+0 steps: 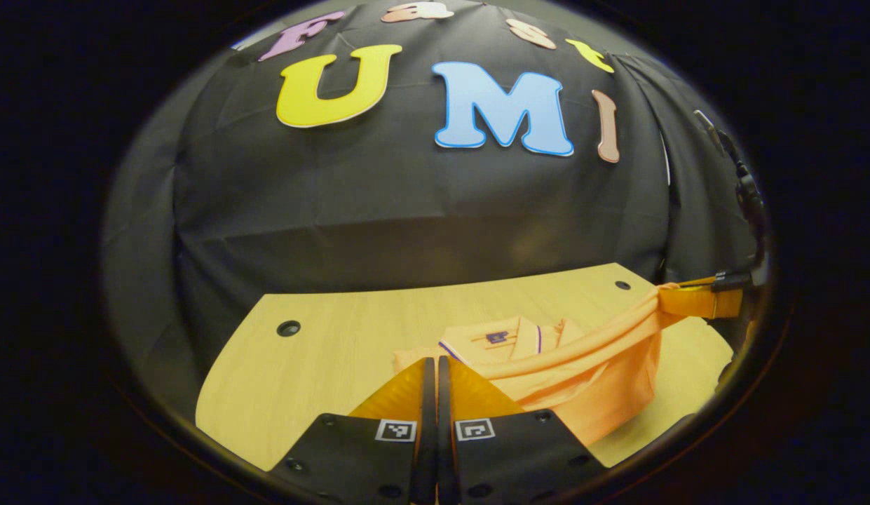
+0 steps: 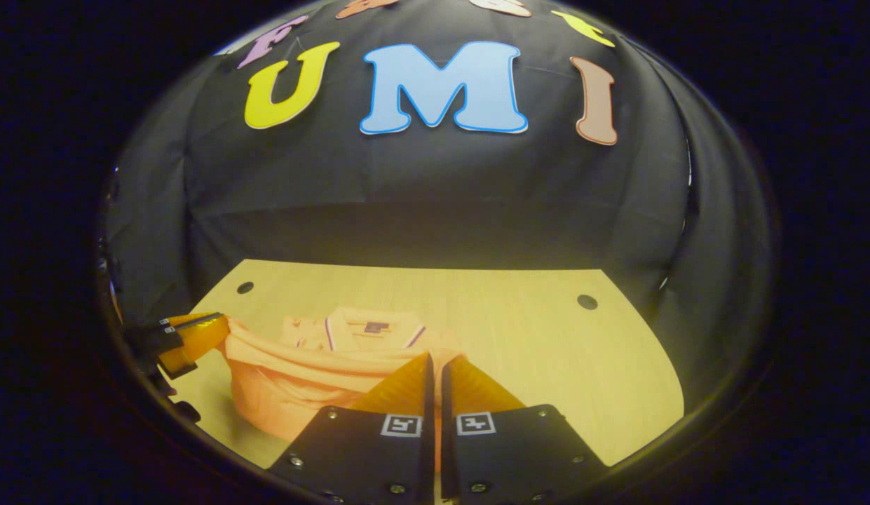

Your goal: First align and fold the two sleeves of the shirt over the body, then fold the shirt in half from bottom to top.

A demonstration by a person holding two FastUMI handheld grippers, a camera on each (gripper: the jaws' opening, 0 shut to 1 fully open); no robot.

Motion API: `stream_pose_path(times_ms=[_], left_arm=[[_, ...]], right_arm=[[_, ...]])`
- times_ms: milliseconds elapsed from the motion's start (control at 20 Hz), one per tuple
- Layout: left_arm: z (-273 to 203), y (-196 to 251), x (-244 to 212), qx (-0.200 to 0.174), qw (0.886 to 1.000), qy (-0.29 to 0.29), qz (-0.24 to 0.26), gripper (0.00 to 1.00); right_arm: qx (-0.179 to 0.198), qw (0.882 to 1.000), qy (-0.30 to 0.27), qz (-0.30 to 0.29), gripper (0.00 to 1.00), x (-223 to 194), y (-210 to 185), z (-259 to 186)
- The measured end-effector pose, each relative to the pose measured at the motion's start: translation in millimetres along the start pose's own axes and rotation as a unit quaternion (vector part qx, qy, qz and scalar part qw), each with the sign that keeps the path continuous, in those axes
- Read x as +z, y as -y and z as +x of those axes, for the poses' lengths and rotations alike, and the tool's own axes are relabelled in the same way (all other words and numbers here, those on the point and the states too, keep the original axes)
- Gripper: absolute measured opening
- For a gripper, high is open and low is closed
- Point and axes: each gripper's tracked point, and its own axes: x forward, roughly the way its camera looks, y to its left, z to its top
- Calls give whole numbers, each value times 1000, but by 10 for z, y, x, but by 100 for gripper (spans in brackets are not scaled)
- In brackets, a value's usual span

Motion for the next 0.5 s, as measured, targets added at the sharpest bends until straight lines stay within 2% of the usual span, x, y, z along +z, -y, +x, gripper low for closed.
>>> stream_pose_path(times_ms=[300,500], left_arm=[[626,-128,53,-14,1000,3,2,7],[954,-185,-4,-16,1000,4,18,6]], right_arm=[[-22,1000,-4,-7,4,180,-50,587],[-38,999,-13,-14,4,120,-72,913]])
